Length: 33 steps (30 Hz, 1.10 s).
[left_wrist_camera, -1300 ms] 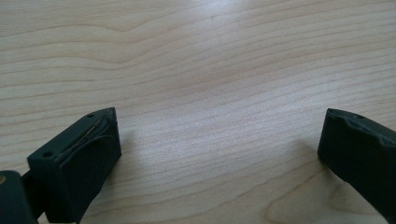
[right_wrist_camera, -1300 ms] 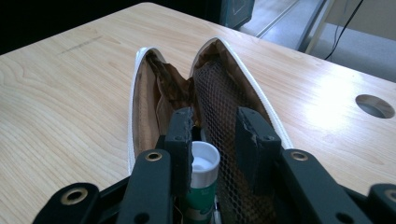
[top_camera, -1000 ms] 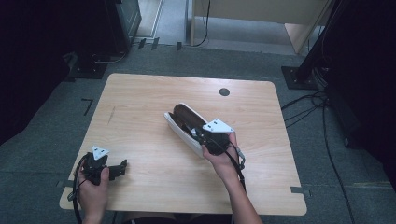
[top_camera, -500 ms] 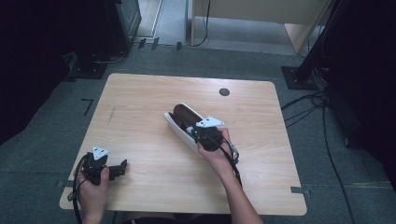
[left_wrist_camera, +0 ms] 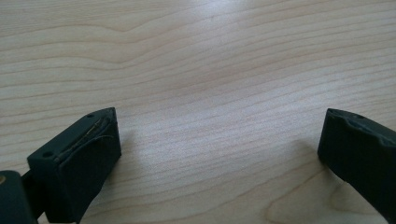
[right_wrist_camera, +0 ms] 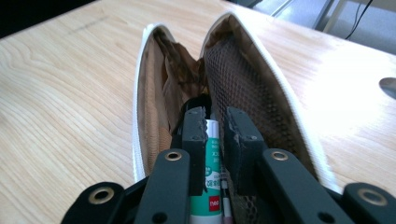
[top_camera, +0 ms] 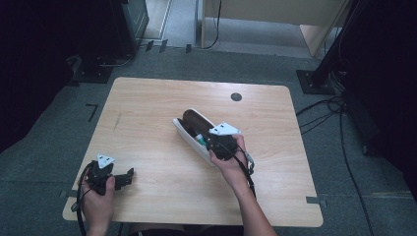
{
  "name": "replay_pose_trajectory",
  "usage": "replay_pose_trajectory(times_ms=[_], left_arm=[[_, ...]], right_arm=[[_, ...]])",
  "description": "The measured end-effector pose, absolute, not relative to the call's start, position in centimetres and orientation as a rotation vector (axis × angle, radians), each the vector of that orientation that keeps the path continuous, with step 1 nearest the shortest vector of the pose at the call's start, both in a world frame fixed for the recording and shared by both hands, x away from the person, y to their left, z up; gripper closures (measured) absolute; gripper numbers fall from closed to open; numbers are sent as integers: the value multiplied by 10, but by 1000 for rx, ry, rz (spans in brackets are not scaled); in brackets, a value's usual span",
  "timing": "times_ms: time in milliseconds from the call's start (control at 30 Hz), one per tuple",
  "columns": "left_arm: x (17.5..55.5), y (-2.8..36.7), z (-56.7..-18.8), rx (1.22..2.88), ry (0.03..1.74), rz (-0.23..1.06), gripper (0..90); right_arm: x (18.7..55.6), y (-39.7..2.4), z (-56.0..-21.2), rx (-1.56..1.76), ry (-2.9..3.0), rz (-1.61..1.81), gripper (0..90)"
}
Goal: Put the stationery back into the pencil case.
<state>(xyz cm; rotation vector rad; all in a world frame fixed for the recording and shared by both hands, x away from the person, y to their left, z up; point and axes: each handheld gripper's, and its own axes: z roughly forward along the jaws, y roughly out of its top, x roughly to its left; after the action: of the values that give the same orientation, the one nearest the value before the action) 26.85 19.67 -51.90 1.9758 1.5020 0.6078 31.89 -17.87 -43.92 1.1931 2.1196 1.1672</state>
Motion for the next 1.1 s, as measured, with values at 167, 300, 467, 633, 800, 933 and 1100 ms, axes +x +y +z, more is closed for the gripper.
replay_pose_trajectory(times_ms=[167, 300, 467, 633, 800, 933, 1100], left_arm=[[268, 197, -519, 1977, 1502, 608, 0], [268, 197, -519, 1973, 1502, 607, 0], [268, 197, -519, 1974, 1502, 608, 0], [268, 197, -519, 1976, 1502, 608, 0], [268, 197, -519, 1978, 1501, 608, 0], [268, 197, -519, 1976, 1502, 609, 0], [268, 197, -519, 1977, 1502, 608, 0]], right_arm=[[307, -190, -430, 1186, 2080, 1212, 696], [297, -201, -427, 1192, 2048, 1242, 546], [284, -214, -423, 1196, 2050, 1262, 409], [273, -227, -420, 1237, 2021, 1234, 233], [263, -238, -420, 1246, 2035, 1215, 99], [255, -251, -423, 1265, 2040, 1211, 24], [246, -268, -429, 1297, 2020, 1219, 0]])
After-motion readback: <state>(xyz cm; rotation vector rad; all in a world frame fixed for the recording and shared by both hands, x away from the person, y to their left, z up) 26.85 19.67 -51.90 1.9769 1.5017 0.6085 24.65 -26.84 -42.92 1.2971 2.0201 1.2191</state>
